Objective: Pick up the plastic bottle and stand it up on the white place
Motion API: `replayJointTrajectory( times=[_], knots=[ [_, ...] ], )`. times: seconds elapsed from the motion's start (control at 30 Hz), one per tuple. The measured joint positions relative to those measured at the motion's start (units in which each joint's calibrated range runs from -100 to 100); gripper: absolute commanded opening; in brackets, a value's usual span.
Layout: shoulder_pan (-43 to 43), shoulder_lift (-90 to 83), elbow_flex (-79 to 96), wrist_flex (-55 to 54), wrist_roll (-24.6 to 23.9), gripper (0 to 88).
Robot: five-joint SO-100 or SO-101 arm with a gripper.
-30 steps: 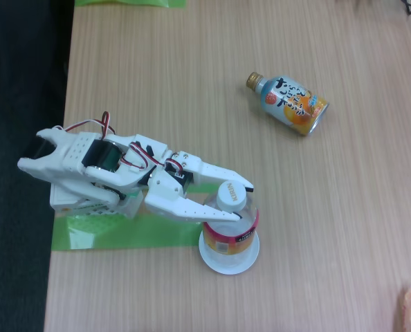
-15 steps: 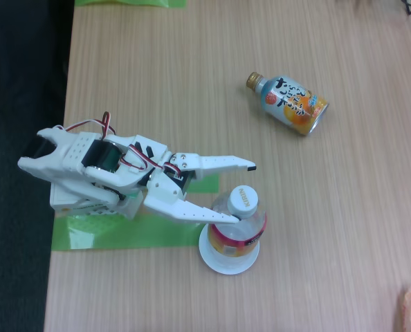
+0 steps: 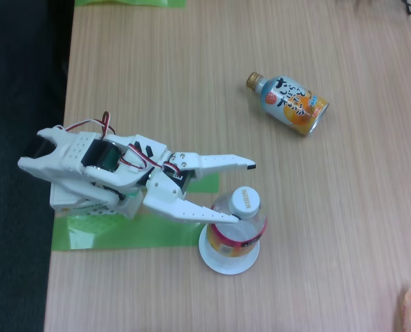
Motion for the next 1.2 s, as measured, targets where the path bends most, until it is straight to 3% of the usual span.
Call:
replayJointTrajectory(
  times=[0.27, 0.53, 0.73, 0.87, 1.03, 1.2],
  knots=[
    [3.1, 0.0, -2.8, -0.4, 0.0, 34.3],
    [3.1, -0.3, -9.4, -8.2, -0.9, 34.3],
    [2.5, -0.4, -11.6, -21.2, -8.0, 34.3],
    [-0.7, -0.3, -5.2, -32.5, -15.9, 33.7],
    [-4.7, -0.3, 5.8, -54.8, -28.8, 34.0],
    [-4.8, 0.1, 16.4, -78.7, -34.5, 34.0]
  ],
)
